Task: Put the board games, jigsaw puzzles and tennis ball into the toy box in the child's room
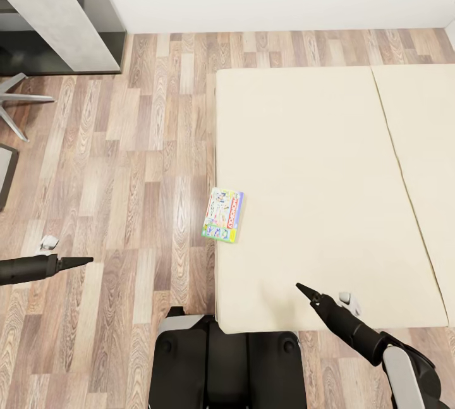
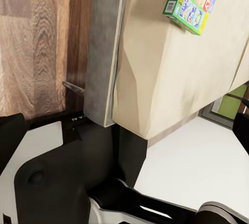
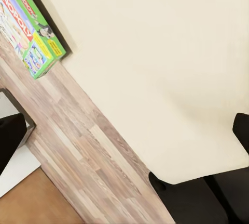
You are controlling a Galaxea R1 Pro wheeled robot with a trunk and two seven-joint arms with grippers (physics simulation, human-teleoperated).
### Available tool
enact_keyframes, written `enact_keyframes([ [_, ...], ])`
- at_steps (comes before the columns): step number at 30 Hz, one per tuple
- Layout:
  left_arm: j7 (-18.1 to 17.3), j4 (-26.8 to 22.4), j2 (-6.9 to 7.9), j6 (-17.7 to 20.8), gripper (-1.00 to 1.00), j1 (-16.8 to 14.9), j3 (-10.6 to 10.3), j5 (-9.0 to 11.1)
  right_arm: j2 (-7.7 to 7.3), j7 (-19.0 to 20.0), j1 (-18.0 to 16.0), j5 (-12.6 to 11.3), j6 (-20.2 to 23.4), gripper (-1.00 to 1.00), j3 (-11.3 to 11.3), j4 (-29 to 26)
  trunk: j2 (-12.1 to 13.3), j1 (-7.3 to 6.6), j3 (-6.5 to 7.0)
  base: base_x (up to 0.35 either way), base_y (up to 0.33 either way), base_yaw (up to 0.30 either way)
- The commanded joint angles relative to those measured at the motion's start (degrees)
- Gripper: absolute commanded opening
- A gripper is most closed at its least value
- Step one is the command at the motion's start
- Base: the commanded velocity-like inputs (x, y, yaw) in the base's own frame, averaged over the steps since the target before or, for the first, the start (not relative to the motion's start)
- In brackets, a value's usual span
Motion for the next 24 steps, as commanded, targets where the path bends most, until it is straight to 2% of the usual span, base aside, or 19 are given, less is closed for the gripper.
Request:
enact_keyframes([
  [1, -0.5, 0.0, -0.06, 0.6, 1.00, 0.0, 0.2, -0.6, 0.10, 0.4, 0.0, 0.3, 0.3, 1.00, -0.1, 0.0, -0.1, 0.04, 0.03, 0.000, 0.000, 0.000],
  [24, -0.5, 0.0, -0.13, 0.8, 1.00, 0.0, 0.2, -0.6, 0.13, 0.4, 0.0, 0.3, -0.5, 1.00, -0.2, 0.8, -0.1, 0.04, 2.15, 0.000, 0.000, 0.000],
])
